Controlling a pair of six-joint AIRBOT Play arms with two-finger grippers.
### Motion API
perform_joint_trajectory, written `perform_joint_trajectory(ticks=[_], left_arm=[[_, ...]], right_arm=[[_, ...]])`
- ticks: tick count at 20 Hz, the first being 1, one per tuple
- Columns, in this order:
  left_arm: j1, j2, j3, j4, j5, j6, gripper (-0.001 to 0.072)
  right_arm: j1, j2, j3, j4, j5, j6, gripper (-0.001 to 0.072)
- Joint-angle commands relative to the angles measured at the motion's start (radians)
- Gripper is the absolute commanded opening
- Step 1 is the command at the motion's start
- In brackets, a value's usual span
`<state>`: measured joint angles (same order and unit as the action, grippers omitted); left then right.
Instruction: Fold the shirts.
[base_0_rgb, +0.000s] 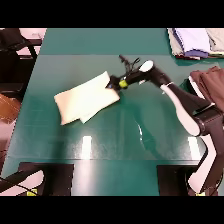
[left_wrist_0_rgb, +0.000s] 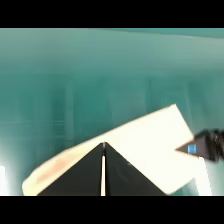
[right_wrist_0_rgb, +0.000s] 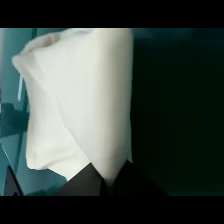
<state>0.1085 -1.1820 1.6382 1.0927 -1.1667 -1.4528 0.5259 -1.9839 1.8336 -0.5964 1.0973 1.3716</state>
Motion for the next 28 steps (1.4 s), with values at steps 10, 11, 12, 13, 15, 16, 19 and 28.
perform_joint_trajectory(ticks=[10, 11, 12, 13, 15, 16, 19, 28], left_arm=[[-0.383, 0.000, 0.000, -0.014, 0.154, -0.013, 0.0023], [-0.393, 0.001, 0.000, -0.014, 0.166, -0.017, 0.0023], [-0.401, 0.001, 0.000, -0.014, 0.176, -0.017, 0.0023], [-0.402, 0.001, 0.000, -0.016, 0.182, -0.018, 0.0023], [-0.402, 0.000, 0.000, -0.016, 0.183, -0.040, 0.0023], [-0.402, 0.000, 0.000, -0.016, 0.183, -0.040, 0.0023], [-0.402, 0.000, 0.000, -0.016, 0.186, -0.041, 0.0023], [-0.402, 0.000, 0.000, -0.016, 0.187, -0.066, 0.0024]], right_arm=[[-0.717, 0.325, 0.117, -0.321, 0.171, 0.068, 0.0017], [-0.774, 0.333, 0.117, -0.321, 0.171, 0.068, 0.0017], [-0.827, 0.337, 0.117, -0.320, 0.170, 0.068, 0.0017], [-0.877, 0.337, 0.117, -0.320, 0.169, 0.068, 0.0017], [-0.954, 0.334, 0.117, -0.313, 0.159, 0.068, 0.0017], [-0.978, 0.334, 0.117, -0.313, 0.148, 0.068, 0.0017], [-1.023, 0.334, 0.117, -0.312, 0.078, 0.067, 0.0017], [-1.024, 0.387, 0.118, -0.156, -0.051, -0.103, 0.0017]])
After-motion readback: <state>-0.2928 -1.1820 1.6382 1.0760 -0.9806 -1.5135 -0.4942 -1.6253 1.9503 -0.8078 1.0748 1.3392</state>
